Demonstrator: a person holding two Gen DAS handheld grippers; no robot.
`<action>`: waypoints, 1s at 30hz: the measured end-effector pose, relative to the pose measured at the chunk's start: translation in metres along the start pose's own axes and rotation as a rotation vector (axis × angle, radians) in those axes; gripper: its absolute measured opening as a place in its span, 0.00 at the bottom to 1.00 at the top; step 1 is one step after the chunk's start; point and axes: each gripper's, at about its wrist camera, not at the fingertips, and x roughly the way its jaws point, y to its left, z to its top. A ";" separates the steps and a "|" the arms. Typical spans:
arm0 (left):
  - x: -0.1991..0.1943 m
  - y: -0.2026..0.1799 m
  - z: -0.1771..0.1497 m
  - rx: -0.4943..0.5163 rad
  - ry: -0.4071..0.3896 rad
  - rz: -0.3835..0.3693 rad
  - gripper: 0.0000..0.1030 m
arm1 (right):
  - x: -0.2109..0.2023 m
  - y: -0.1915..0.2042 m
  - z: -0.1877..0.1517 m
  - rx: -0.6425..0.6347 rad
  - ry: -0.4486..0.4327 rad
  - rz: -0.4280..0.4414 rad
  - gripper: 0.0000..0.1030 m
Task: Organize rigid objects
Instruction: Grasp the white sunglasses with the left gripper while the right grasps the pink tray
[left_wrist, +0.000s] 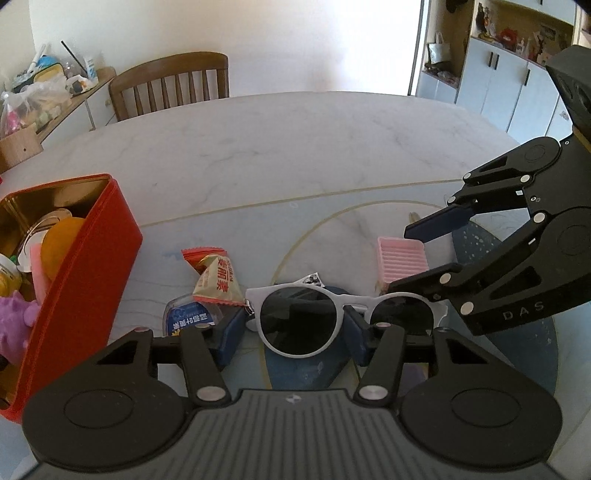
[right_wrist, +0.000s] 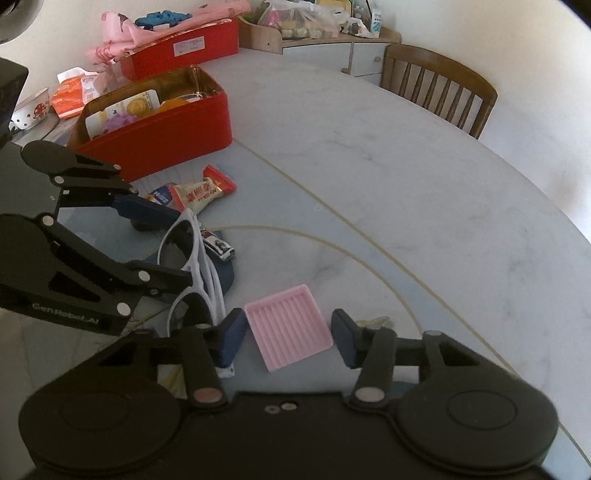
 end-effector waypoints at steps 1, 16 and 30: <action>0.000 0.000 0.001 0.001 0.002 0.000 0.54 | 0.000 0.001 0.000 0.007 -0.001 -0.005 0.43; -0.015 -0.002 -0.002 -0.003 -0.017 -0.016 0.53 | -0.035 0.002 -0.022 0.164 -0.036 -0.099 0.40; -0.050 0.011 0.006 -0.053 -0.074 -0.042 0.53 | -0.094 0.025 -0.022 0.256 -0.101 -0.174 0.40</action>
